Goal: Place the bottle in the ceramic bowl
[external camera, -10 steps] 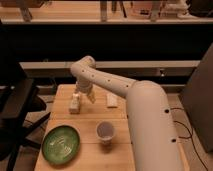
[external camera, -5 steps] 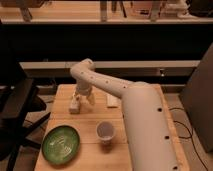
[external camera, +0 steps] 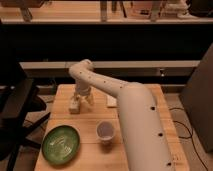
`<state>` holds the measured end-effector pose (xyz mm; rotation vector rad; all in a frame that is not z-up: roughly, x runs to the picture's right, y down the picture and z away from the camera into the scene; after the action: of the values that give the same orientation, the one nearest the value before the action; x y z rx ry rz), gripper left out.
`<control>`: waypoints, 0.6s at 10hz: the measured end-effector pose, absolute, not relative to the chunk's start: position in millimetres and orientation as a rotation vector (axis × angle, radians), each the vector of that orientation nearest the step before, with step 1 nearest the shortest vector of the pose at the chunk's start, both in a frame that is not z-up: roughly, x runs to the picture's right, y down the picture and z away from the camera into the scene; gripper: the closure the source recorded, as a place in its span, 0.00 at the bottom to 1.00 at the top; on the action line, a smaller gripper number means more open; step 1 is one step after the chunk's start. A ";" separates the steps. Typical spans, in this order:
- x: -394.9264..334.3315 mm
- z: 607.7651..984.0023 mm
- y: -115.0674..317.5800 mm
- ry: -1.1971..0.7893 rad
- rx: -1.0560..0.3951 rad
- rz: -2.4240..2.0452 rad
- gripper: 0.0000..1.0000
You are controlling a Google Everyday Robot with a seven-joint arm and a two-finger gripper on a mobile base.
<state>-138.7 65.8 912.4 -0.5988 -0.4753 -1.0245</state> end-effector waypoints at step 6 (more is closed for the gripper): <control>-150.9 917.9 78.7 -0.499 -0.624 -1.053 0.20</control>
<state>-150.9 78.7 917.9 -0.6244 -0.4993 -1.0527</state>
